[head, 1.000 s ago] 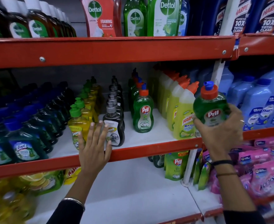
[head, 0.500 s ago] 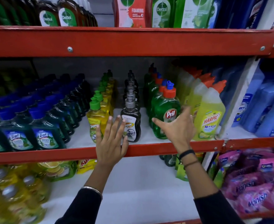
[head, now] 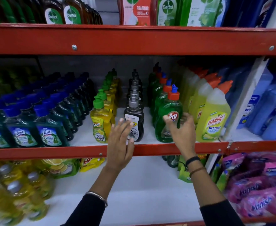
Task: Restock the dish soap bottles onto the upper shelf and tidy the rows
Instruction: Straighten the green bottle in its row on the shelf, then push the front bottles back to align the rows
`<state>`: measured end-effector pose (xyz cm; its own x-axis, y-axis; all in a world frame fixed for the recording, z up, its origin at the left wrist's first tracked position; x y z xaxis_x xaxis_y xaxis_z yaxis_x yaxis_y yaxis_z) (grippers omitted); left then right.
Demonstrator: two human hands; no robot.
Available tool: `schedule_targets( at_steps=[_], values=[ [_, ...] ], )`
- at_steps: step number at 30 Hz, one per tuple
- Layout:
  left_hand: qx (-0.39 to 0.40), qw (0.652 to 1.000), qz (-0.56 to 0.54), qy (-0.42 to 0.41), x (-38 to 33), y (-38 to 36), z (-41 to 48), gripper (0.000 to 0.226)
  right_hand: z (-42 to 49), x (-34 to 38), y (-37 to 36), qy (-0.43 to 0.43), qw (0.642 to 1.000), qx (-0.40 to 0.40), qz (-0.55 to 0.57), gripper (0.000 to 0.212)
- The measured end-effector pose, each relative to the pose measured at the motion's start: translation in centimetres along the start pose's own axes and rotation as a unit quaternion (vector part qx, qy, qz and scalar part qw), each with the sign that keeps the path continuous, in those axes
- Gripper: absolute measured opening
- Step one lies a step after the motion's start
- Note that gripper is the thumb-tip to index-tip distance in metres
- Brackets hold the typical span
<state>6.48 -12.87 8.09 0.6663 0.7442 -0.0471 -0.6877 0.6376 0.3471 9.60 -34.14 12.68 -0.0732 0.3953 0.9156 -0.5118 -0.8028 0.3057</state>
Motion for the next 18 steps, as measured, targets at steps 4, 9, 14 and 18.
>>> schedule_targets(
  at_steps=[4,9,14,18],
  values=[
    [0.051,0.949,-0.281,0.136,-5.1,-2.6,1.5,0.048,0.1,-2.0,0.8,-0.101,0.966,0.123,0.205,0.098],
    [0.107,0.855,-0.362,0.356,-7.1,-5.9,4.0,0.081,0.0,-2.1,1.3,-0.105,0.945,0.199,0.239,0.109],
    [0.141,0.814,-0.414,0.382,-5.8,-7.2,5.0,0.102,0.5,-2.7,1.7,-0.117,0.927,0.242,0.263,0.119],
    [0.143,0.814,-0.416,0.379,-5.4,-7.1,4.7,0.082,0.4,-2.5,2.0,-0.112,0.925,0.255,0.259,0.106]
  ],
)
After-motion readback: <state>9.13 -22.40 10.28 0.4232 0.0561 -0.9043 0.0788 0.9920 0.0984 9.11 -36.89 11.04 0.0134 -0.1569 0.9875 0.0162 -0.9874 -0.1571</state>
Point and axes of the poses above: each hand's wrist, its own z-axis towards the middle knuckle, its own y-axis out of the back of the hand, x = y × z, the point moved 4 cm from there along z, towards the middle knuckle, and after that the axes turned 11 degrees about -y, right-handed, at the moved point
